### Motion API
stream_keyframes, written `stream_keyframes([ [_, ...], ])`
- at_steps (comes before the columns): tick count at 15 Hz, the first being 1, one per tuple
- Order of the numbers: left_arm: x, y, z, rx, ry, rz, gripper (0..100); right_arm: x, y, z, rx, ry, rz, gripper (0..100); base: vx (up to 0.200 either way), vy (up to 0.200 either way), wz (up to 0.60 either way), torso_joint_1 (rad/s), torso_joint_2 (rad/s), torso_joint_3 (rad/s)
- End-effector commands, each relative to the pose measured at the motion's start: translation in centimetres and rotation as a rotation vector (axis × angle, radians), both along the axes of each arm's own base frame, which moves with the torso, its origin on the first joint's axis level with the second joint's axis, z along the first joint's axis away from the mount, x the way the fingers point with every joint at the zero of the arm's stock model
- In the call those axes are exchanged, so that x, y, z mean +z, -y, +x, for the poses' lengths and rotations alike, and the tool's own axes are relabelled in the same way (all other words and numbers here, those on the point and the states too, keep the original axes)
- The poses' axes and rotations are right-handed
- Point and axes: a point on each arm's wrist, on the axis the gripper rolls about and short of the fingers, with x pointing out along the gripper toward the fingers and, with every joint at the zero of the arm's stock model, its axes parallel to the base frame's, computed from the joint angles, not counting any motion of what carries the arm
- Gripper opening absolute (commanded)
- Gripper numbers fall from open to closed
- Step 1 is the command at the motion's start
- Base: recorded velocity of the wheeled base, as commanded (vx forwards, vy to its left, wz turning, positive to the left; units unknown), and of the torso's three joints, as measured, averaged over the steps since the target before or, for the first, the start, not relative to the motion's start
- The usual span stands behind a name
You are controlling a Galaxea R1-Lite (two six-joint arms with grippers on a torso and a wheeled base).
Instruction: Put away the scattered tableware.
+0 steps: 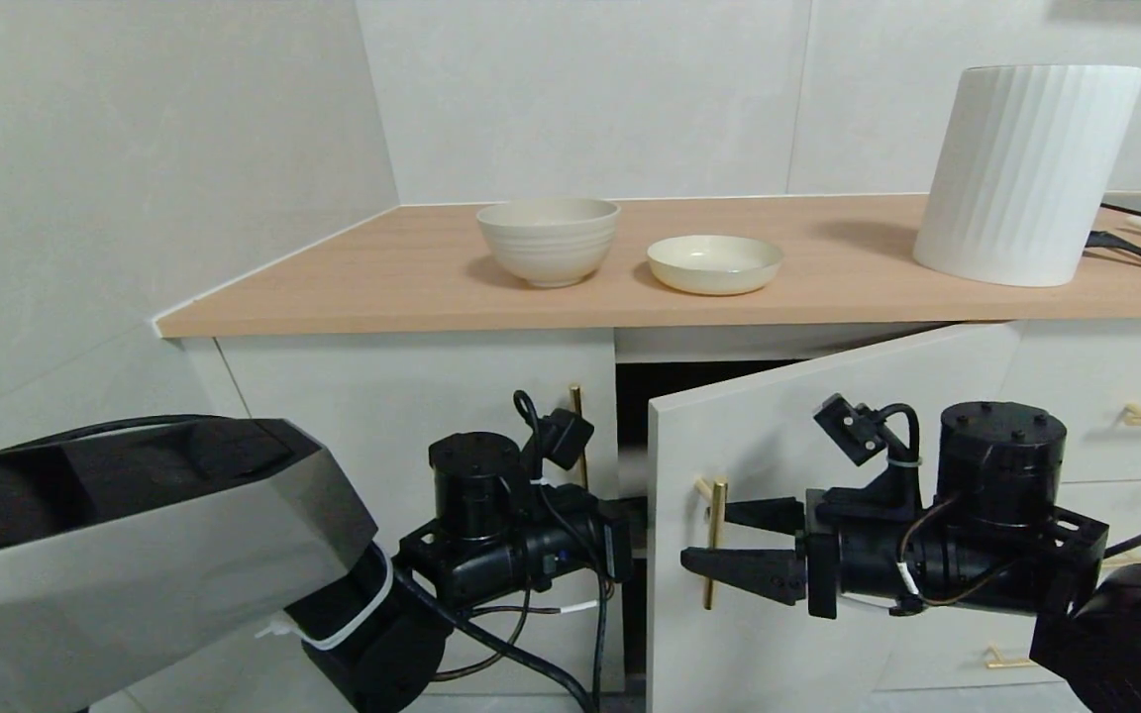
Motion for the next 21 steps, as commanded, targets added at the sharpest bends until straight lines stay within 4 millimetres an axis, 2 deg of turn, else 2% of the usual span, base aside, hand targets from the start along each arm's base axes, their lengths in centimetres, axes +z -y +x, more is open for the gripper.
stream_keyframes([
  [1,0.3,0.4,-0.4,-0.02,0.009,-0.009,0,0.8,1.4,0.1,-0.05,0.026,0.01,100,0.0,0.0,0.0,0.0,0.0,0.0],
  [3,0.6,0.9,-0.4,-0.031,0.019,-0.014,0,1.4,2.6,-0.5,-0.08,0.042,0.012,100,0.0,0.0,0.0,0.0,0.0,0.0],
  [5,0.7,1.6,-0.3,-0.043,0.021,-0.016,0,0.0,3.5,-2.1,-0.073,0.044,-0.048,100,0.0,0.0,0.0,0.0,0.0,0.0],
  [6,0.3,1.9,-0.3,-0.049,0.009,-0.007,0,-0.5,4.9,-3.2,-0.09,0.074,-0.091,100,0.0,0.0,0.0,0.0,0.0,0.0],
  [8,0.2,2.3,-0.2,-0.057,0.011,-0.011,0,0.2,6.6,-5.4,-0.128,0.092,-0.097,100,0.0,0.0,0.0,0.0,0.0,0.0],
  [10,0.6,2.4,-0.3,-0.058,0.022,-0.019,0,0.4,7.4,-7.1,-0.179,0.062,-0.13,100,0.0,0.0,0.0,0.0,0.0,0.0],
  [11,1.0,2.3,-0.4,-0.056,0.027,-0.024,0,0.7,7.7,-7.6,-0.182,0.057,-0.137,100,0.0,0.0,0.0,0.0,0.0,0.0],
  [14,2.8,1.5,-1.5,-0.044,-0.008,0.006,0,3.4,8.6,-9.6,-0.244,-0.035,-0.215,100,0.0,0.0,0.0,0.0,0.0,0.0],
  [16,3.3,1.8,-2.0,-0.061,-0.037,0.03,0,4.6,8.8,-10.8,-0.22,-0.03,-0.233,100,0.0,0.0,0.0,0.0,0.0,0.0],
  [21,3.4,2.4,-1.6,-0.069,-0.034,0.025,0,4.6,8.5,-11.1,-0.196,-0.026,-0.238,100,0.0,0.0,0.0,0.0,0.0,0.0],
])
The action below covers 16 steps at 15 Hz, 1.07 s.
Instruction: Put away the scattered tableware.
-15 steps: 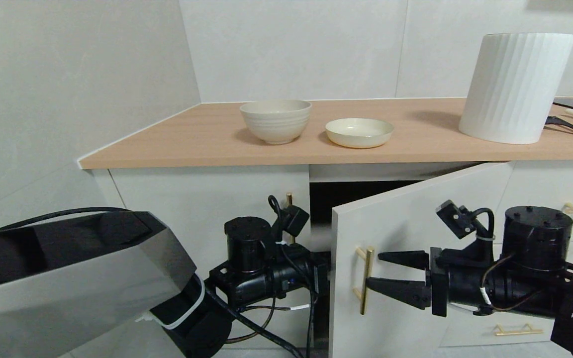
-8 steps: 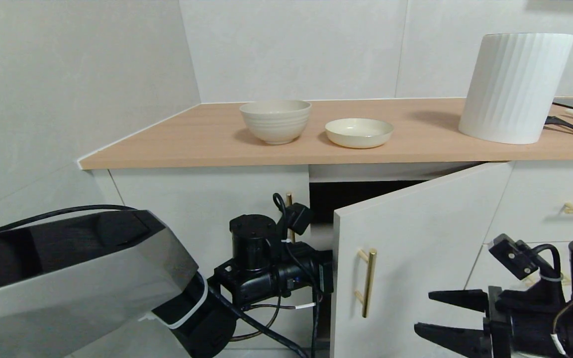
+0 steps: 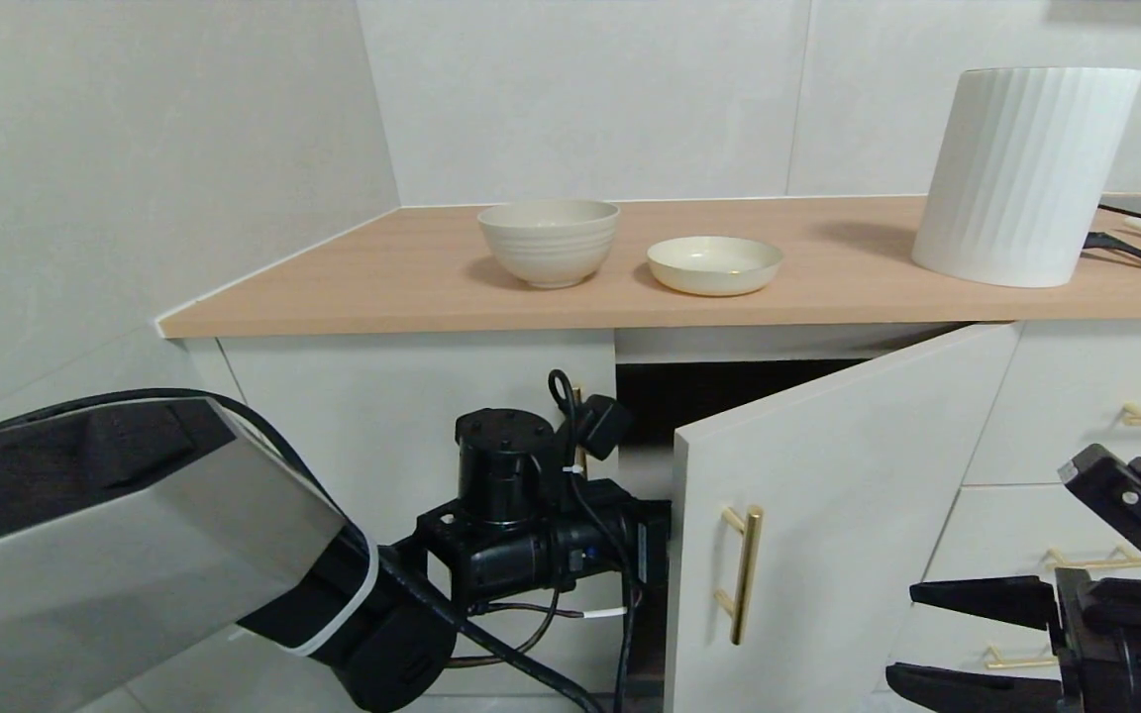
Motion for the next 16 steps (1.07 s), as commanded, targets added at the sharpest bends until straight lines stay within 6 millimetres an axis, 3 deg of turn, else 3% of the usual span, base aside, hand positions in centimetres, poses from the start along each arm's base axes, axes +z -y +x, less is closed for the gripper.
stream_keyframes([
  [1,0.5,0.3,0.1,-0.005,0.001,0.0,0,0.3,0.1,-0.2,0.004,0.016,0.008,100,0.0,0.0,0.0,0.0,0.0,0.0],
  [7,1.4,1.3,0.3,-0.022,0.003,-0.002,0,0.5,0.1,-0.6,0.013,0.027,0.013,100,-0.2,0.0,0.0,0.002,0.0,-0.001],
  [16,1.8,3.2,1.1,-0.043,-0.012,0.01,0,0.7,0.0,-1.0,0.028,0.041,0.02,100,-0.022,0.0,0.0,0.001,0.0,-0.001],
])
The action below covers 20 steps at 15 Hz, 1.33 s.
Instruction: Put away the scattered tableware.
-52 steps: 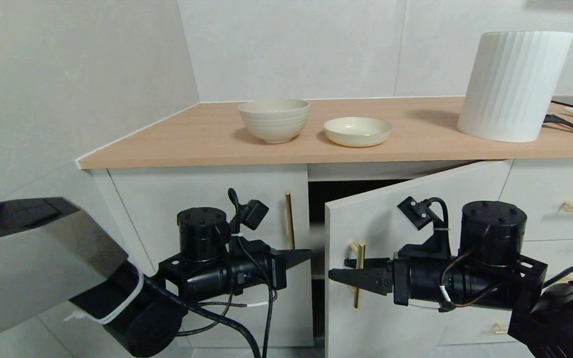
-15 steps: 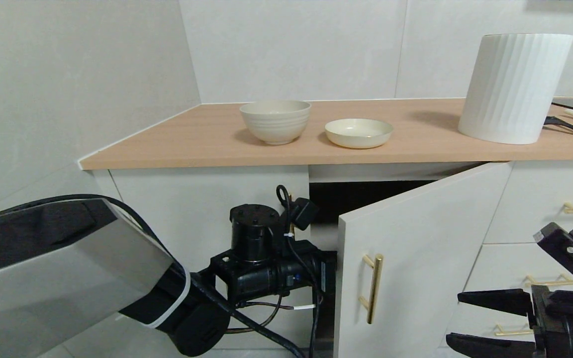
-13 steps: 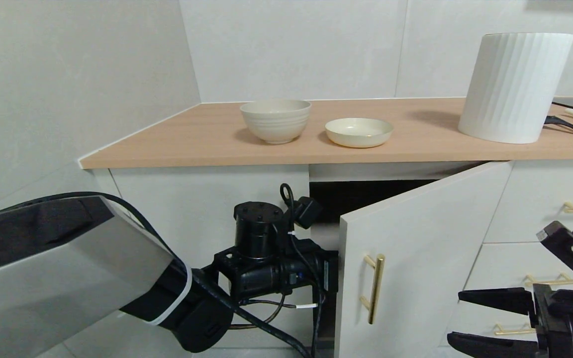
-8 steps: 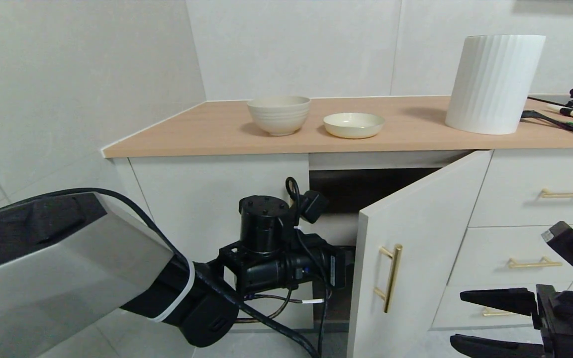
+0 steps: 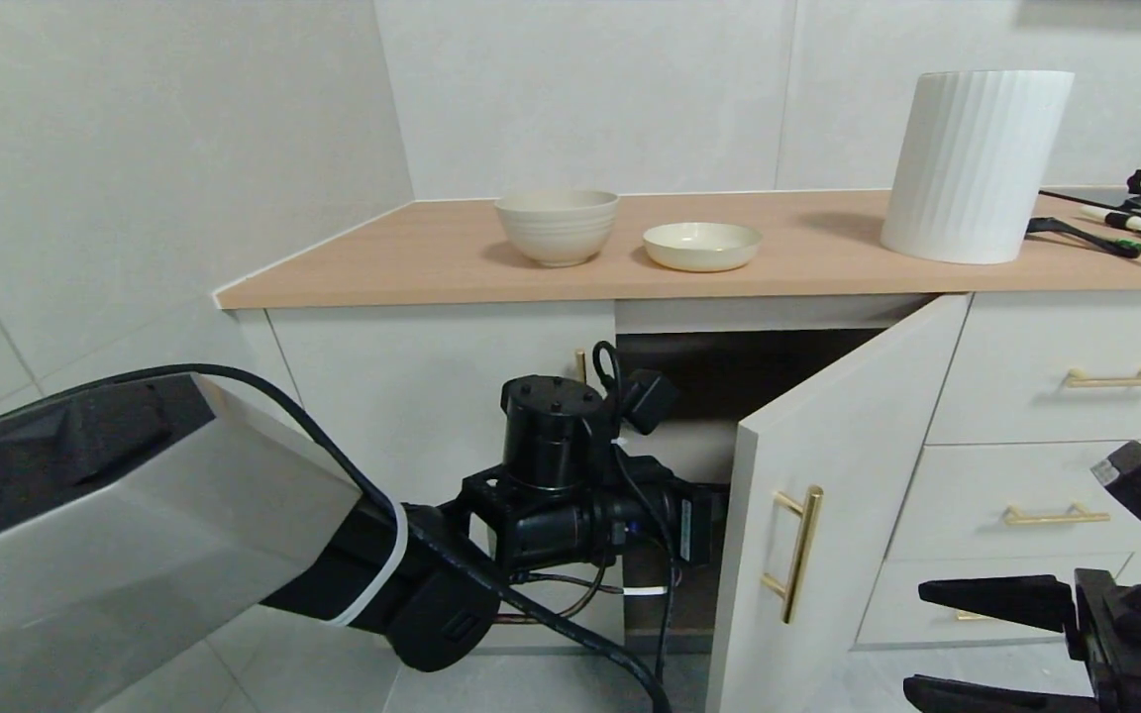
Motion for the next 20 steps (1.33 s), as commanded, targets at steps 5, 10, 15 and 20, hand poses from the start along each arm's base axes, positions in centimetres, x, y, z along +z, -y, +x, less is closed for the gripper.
stream_keyframes([
  [5,-0.4,1.9,2.2,0.005,0.009,-0.011,0,-0.2,-0.1,0.0,0.007,-0.008,-0.003,100,-0.08,0.0,0.0,0.006,0.0,0.0],
  [10,-0.8,2.7,2.3,0.023,0.014,-0.005,0,-0.1,-0.2,-0.2,0.021,-0.005,-0.001,100,0.0,0.0,0.0,0.0,0.0,0.0],
  [15,1.7,6.1,-2.2,-0.051,0.064,-0.04,0,0.4,-0.7,-2.0,0.114,0.036,0.023,100,0.0,0.0,0.0,0.0,0.0,0.0],
  [20,5.2,7.1,-8.5,-0.19,0.075,-0.051,0,2.7,0.5,-7.6,0.347,0.108,0.083,100,0.0,0.0,0.0,0.0,0.0,0.0],
])
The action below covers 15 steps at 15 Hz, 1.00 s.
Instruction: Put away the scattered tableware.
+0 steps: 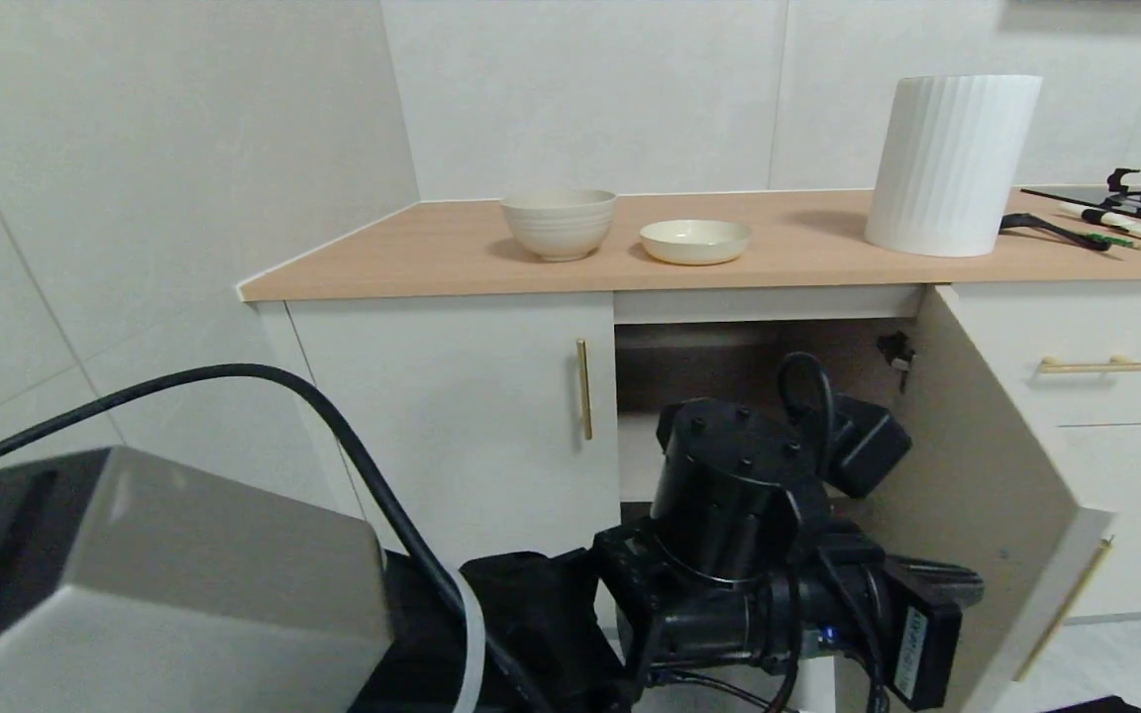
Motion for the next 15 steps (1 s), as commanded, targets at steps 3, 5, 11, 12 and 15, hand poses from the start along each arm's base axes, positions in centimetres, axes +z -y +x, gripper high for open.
stream_keyframes([
  [3,1.2,-4.6,1.5,0.103,0.005,-0.004,0,1.9,0.5,-1.0,0.025,0.071,0.068,100,0.0,0.0,0.0,0.0,0.0,0.0],
  [5,1.9,-8.5,3.0,0.206,0.008,-0.003,0,2.2,-0.2,0.7,-0.075,0.051,0.032,100,0.0,0.0,0.0,0.0,0.0,0.0],
  [11,4.0,-21.4,2.0,0.65,0.241,0.107,0,6.7,-2.0,6.3,-0.296,0.099,0.043,100,0.0,0.0,0.0,0.0,0.0,0.0],
  [12,4.7,-22.8,1.3,0.689,0.255,0.096,0,7.6,-2.5,7.0,-0.295,0.116,0.052,100,0.0,0.0,0.0,0.0,0.0,0.0],
  [15,7.2,-26.7,-1.7,0.779,0.288,0.064,0,9.0,-3.5,8.5,-0.296,0.111,0.035,100,0.0,0.0,0.0,0.0,0.0,0.0],
])
